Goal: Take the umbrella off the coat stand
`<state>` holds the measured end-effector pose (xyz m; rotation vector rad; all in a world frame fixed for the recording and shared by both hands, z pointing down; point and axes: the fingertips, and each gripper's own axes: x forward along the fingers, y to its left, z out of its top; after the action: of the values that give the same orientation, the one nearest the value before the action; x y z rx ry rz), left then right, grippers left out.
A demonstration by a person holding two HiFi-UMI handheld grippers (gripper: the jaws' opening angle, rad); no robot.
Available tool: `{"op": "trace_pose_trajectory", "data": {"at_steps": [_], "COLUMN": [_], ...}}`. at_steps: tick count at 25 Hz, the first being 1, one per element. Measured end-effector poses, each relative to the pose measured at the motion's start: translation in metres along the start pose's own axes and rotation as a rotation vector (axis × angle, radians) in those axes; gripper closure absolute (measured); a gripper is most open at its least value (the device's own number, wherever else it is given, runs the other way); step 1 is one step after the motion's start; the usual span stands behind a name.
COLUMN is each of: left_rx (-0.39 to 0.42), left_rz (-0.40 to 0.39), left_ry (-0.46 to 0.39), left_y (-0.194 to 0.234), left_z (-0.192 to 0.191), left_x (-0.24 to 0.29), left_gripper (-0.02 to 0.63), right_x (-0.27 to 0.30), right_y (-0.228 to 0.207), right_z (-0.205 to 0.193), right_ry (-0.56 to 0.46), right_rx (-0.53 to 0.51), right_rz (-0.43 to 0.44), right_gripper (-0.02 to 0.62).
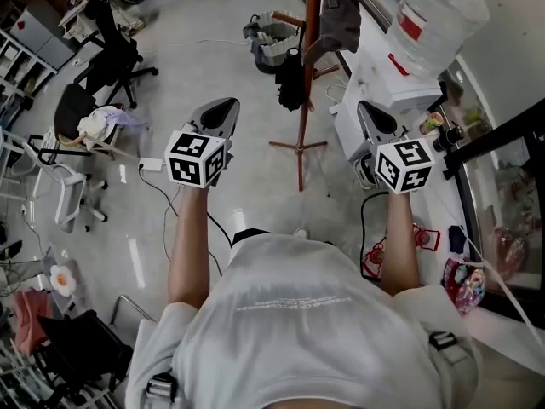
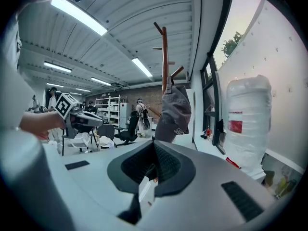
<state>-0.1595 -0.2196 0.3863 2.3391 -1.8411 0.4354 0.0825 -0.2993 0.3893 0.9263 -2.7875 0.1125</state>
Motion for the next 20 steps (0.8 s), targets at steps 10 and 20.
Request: {"op": "trace_pose_trajectory", "data": {"at_steps": [10,20], "left_rx": [-0.019,0.0], "left_rz": [-0.154,-0.4], "left_ry": [0.109,0.2], "left_y": [-0.005,0.01], "left_z": [-0.034,-0.068], "left_x": [0.074,0.174], "left_gripper": [0.442,0.308], "right_x": [0.032,0.074], "right_y": [-0.025,-0.038], "right_z": [-0.039,-0.049], "right_ry": [0.087,0.13], "right_rx": [0.063,0.151], "right_rz": [-0.011,-0.118], "right_gripper": [0.571,0.571]}}
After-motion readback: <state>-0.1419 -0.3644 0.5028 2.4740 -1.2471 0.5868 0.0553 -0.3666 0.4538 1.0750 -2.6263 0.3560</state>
